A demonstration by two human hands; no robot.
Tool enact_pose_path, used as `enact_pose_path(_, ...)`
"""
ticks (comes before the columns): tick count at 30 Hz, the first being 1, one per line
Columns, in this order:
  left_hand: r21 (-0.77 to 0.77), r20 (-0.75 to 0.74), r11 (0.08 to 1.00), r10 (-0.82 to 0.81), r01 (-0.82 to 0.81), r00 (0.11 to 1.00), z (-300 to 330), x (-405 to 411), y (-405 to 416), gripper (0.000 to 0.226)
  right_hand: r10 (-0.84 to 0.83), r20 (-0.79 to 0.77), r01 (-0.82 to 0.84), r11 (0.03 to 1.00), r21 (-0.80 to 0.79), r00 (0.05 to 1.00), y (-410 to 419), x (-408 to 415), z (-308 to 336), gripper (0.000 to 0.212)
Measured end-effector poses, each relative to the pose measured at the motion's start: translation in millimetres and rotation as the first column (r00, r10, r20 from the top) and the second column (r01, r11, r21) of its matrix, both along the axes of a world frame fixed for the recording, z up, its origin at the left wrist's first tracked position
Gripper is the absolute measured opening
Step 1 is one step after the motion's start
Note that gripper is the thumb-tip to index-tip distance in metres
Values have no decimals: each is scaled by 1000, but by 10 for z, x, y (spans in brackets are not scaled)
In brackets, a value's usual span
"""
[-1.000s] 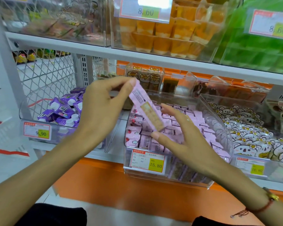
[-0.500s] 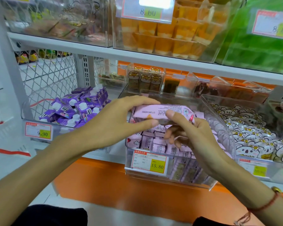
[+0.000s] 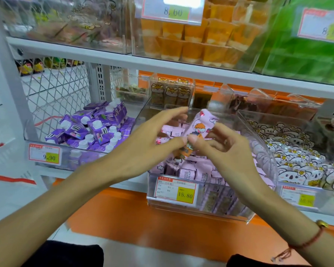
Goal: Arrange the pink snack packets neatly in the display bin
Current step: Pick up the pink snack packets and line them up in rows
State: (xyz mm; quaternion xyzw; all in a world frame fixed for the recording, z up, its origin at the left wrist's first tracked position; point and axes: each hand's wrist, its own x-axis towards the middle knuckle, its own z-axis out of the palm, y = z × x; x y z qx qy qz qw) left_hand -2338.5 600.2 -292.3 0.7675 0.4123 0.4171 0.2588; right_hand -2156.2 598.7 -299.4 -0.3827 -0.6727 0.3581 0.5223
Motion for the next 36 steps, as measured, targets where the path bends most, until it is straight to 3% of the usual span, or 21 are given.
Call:
enact_pose_path(3, 38, 68, 999, -14, 11, 998, -2, 79, -31, 51, 18, 51, -20, 999, 39, 999, 29, -39, -47, 22)
enact_pose_path(6, 92, 116, 996, 1, -12, 993, 16, 103, -18, 38, 91, 64, -93, 995, 38, 994, 49, -46, -79, 40)
enact_pose_path(7, 106, 165, 994, 10, -28, 986, 30, 94, -9, 34, 83, 139, -88, 996, 31, 987, 76, -16, -107, 51)
enact_pose_path(9, 116, 285, 991, 26, -61, 958, 53, 55, 15, 29, 13, 442, -41, 998, 52, 897, 115, 64, -174, 62)
enact_pose_path(11, 98, 349, 993, 29, -68, 937, 38, 20, 31, 28, -54, 642, -30, 992, 120, 765, 127, 126, -231, 47)
enact_pose_path(13, 54, 334, 998, 19, -40, 942, -16, 20, 37, 29, -65, 669, -38, 990, 138, 740, 138, 167, -246, 27)
enact_pose_path(16, 13, 276, 1000, -1, -2, 961, -59, 7, 38, 25, -80, 697, -50, 985, 164, 713, 176, 207, -252, 20)
enact_pose_path(20, 54, 97, 998, -17, 12, 995, 32, -151, 39, 29, -68, 702, -57, 987, 153, 709, 203, 237, -273, 23)
enact_pose_path(24, -10, -76, 999, -48, 47, 996, 18, -208, 21, 25, -71, 725, -60, 986, 152, 685, 225, 249, -259, 23)
enact_pose_path(26, 81, -375, 997, 15, 17, 927, -52, -180, 33, 25, -74, 728, -60, 986, 156, 681, 226, 253, -254, 23)
enact_pose_path(28, 223, -611, 973, 86, 67, 787, -115, -136, 47, 28, -74, 722, -61, 985, 159, 688, 224, 262, -256, 23)
enact_pose_path(31, 288, -695, 950, 121, 121, 709, -125, -112, 50, 30, -74, 714, -58, 986, 158, 696, 217, 271, -264, 24)
enact_pose_path(36, 247, -777, 962, 126, 115, 617, -121, -92, 49, 29, -65, 733, -83, 983, 164, 677, 201, 280, -281, 25)
